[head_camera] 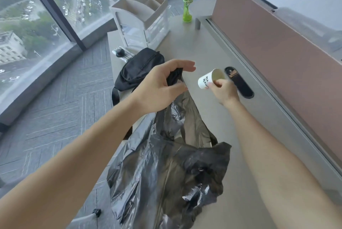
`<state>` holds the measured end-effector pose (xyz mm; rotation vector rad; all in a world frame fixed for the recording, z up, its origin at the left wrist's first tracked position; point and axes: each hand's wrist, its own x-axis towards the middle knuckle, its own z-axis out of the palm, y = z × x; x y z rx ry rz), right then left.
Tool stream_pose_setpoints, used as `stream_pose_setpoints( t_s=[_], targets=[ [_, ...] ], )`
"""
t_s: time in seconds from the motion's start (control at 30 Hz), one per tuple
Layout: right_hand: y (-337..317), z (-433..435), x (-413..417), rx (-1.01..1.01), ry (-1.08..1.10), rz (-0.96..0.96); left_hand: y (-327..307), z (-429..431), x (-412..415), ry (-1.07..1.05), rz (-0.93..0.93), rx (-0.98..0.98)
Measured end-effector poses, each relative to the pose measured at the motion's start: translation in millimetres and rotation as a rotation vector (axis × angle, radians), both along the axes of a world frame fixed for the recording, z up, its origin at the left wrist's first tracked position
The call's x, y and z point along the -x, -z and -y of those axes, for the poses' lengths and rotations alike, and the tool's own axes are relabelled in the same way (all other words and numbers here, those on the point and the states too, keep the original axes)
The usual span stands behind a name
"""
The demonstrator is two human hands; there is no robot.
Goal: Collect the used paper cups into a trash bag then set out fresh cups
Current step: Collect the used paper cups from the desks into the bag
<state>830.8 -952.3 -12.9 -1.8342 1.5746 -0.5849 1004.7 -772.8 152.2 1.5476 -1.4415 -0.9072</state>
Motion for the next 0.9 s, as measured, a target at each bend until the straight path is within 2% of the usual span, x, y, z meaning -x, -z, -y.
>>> stream_pose_setpoints(
  t_s=[0.1, 0.2, 0.33, 0.47, 0.57, 0.67, 0.7, 0.8, 0.9],
  targets=[
    [-48.9, -29.6, 14.6, 0.058, -0.084, 0.14, -14.3, -11.2, 4.4, 0.02, -0.119, -0.037],
    [-100.9, -66.1, 31.9, 0.029, -0.145, 0.39, -30.6, -22.1, 5.1, 0.029, -0.249, -0.065],
    [-160.0, -117.4, 51.6, 0.056, -0.155, 0.472, -51.2, -41.4, 5.9, -0.001, -0.316, -0.019],
    [-187.2, -161.8, 58.1, 0.052, -0.164, 0.597, -65.8, -59.2, 1.7, 0.02, -0.393, 0.017],
    [-186.4, -194.1, 39.4, -0.064, -0.375, 0.519, -74.7, -72.8, -7.4, 0.091, -0.411, 0.02],
    [-176.4, -222.6, 14.2, -0.245, -0.498, 0.426, -83.3, -86.6, -14.3, 0.146, -0.359, 0.012],
    [-172.9, -230.1, 5.1, -0.247, -0.523, 0.351, -86.6, -91.9, -16.4, 0.153, -0.336, 0.01],
    [-158.2, -240.8, -17.3, -0.133, -0.557, -0.044, -95.3, -107.9, -21.3, 0.159, -0.292, 0.009],
    [-149.7, -242.4, -23.1, -0.153, -0.593, -0.21, -103.1, -119.9, -27.3, 0.16, -0.295, 0.033]
  ],
)
